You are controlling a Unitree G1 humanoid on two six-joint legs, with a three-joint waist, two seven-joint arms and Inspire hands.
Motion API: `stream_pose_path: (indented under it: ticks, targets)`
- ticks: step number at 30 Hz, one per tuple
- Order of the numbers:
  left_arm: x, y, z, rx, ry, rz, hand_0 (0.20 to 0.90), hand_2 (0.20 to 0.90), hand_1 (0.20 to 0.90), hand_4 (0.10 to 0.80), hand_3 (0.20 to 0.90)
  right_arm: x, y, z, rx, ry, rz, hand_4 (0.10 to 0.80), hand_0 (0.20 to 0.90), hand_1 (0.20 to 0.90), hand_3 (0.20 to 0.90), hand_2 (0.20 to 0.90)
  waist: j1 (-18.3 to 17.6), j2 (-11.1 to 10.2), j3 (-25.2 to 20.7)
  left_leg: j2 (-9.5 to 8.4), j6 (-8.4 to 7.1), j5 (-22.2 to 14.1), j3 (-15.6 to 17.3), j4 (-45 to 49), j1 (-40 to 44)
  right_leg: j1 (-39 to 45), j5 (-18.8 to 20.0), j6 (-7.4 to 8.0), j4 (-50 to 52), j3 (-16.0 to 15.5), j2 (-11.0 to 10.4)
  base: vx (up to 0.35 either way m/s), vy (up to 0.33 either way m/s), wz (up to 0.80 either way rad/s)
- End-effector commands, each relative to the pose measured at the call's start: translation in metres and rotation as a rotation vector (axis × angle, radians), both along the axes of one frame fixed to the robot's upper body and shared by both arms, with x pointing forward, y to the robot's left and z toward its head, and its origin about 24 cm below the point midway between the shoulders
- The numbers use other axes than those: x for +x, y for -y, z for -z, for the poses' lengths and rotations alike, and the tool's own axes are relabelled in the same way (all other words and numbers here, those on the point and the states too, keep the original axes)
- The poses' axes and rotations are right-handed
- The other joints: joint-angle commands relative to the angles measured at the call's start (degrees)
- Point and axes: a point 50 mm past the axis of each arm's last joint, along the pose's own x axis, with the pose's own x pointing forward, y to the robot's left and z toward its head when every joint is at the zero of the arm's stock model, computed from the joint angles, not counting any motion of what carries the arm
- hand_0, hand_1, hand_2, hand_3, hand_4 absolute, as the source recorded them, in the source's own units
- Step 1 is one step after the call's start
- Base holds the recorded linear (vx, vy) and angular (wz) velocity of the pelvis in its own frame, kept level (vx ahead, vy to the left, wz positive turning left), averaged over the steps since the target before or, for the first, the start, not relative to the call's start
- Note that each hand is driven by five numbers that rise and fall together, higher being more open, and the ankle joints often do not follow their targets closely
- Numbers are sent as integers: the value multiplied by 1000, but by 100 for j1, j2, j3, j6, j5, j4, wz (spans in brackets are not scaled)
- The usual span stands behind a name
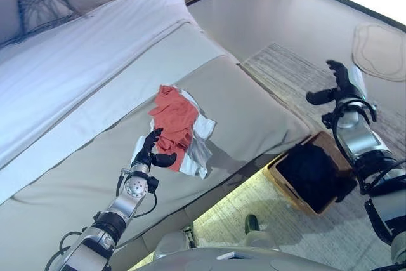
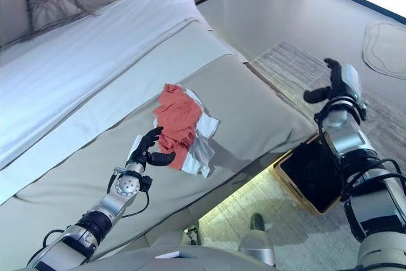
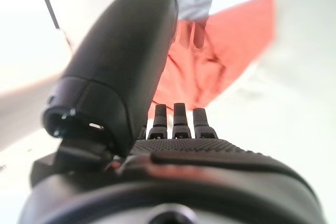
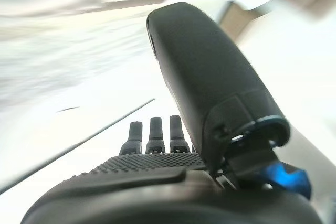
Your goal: Pick up the clothes from the bed and place them into the basket
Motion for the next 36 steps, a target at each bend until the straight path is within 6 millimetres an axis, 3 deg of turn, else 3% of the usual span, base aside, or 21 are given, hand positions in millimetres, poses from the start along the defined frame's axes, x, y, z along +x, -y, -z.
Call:
stream_pose_path:
  ticks: [1,9,18,22,23,29,36]
  targets:
    - [19,-14,-31,21,172,-40,900,900,900,800,900,26,-52,-86,-190,345,-167,800,900,900,900,900,508,-401,-336,41,-209,-653,-419,47,202,-117,-301,-249,281,-208,-101,1,-14,39]
    - [15,-30,-37,55,176,-32,900,900,900,800,900,42,-79,-94,-256,217,-233,800,900,900,900,900,1115,-472,-309,-116,-171,-579,-897,84,-11,-52,-421,-287,413,-746,-231,56,-13,42]
    - [20,-27,-50,24,245,38,900,900,900,800,900,54,-96,-115,-374,190,-240,800,900,900,900,900,1723,-319,396,-352,-52,-636,-1472,706,-636,-441,-769,-378,1295,-1274,-496,-12,62,39]
    - [23,-24,-57,20,286,70,900,900,900,800,900,57,-95,-120,-411,170,-210,800,900,900,900,900,1863,-260,644,-473,8,-739,-1571,1064,-898,-652,-902,-386,1664,-1347,-611,17,31,20]
    - [24,-23,-62,18,315,84,900,900,900,800,900,58,-95,-123,-426,169,-199,800,900,900,900,900,1935,-242,816,-522,0,-919,-1572,1318,-987,-748,-1092,-373,1949,-1285,-669,14,0,7]
    - [35,-19,-88,-4,428,104,900,900,900,800,900,62,-94,-133,-440,145,-156,800,900,900,900,900,2045,-61,1576,-833,242,-1254,-1564,2484,-1839,-1569,-1415,-427,3339,-1153,-1025,-66,38,13]
    - [34,-7,-89,-55,436,131,900,900,900,800,900,65,-89,-117,-423,61,-131,800,900,900,900,900,2026,-6,1709,-970,417,-1526,-1603,3182,-2535,-2334,-1511,-428,4043,-989,-1100,-36,27,4]
